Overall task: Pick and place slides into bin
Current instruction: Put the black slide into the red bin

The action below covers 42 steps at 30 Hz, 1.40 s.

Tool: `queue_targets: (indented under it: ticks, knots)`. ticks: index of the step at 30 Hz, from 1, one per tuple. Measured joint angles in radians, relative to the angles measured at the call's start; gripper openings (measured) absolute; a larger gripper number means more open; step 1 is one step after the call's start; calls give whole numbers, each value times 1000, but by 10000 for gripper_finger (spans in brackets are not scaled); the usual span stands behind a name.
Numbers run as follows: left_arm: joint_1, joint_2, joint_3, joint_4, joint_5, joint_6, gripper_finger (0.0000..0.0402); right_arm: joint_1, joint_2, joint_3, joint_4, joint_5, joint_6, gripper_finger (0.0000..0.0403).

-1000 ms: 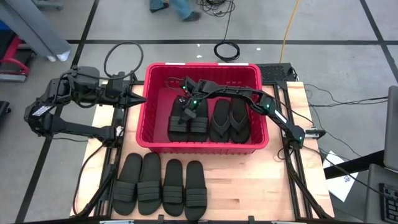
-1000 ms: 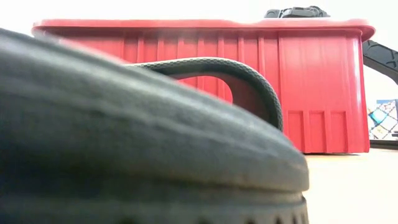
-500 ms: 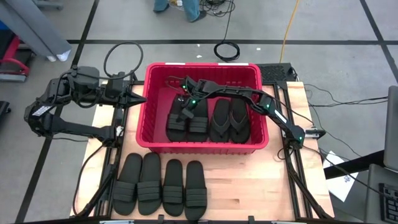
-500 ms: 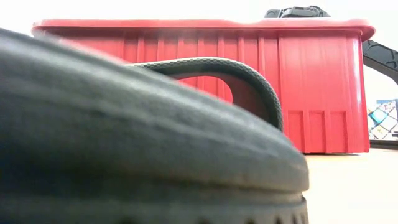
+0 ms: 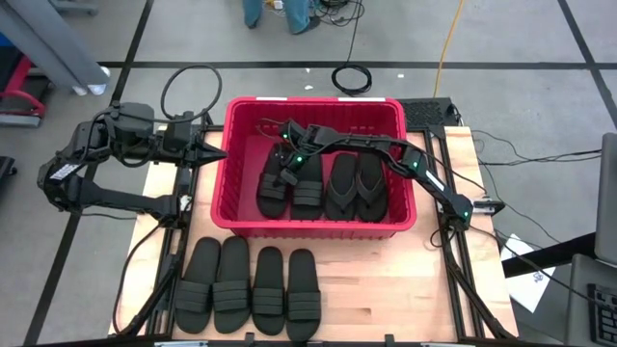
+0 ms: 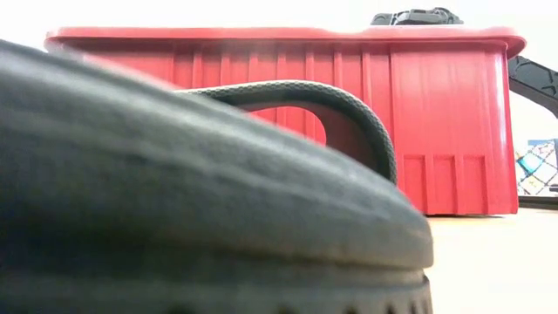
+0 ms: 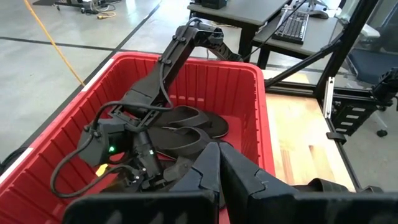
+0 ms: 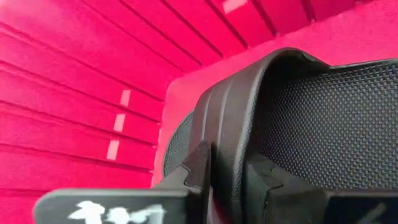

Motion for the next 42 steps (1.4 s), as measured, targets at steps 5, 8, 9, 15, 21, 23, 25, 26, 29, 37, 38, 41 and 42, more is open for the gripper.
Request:
queue_targets:
  ticks: [5,8,9,15,21,23,25,26,29,37,38,41,42]
  knots:
    - [0,-1,0,0,0,3,8,16,0,-34,-1,-1,-53,45]
    - [0,-4,0,-3,0,16,8,24,-1,-49,5,-6,-56,45]
    - [0,-4,0,-3,0,16,8,25,-1,-52,5,-6,-56,45]
    - [0,-8,0,-4,0,19,8,24,-1,-54,18,-8,-67,45]
    - [0,-8,0,-4,9,11,8,25,-1,-56,57,-48,-26,67]
    - [0,-8,0,-1,21,10,8,28,-1,-56,56,-57,-15,81]
    - [0,-8,0,1,32,11,8,29,-1,-56,53,-57,1,94]
    - [0,-8,0,1,39,13,8,30,-1,-56,53,-57,10,100]
    - [0,-8,0,1,44,17,8,30,-4,-56,49,-58,28,113]
    - [0,-8,0,1,85,46,8,30,-50,-56,45,-55,25,123]
    - [0,-8,0,1,95,50,8,30,-61,-56,46,-57,17,123]
    - [0,-8,0,1,111,52,8,30,-77,-55,50,-53,11,123]
    - [0,-8,0,1,120,49,8,30,-77,-55,51,-53,11,123]
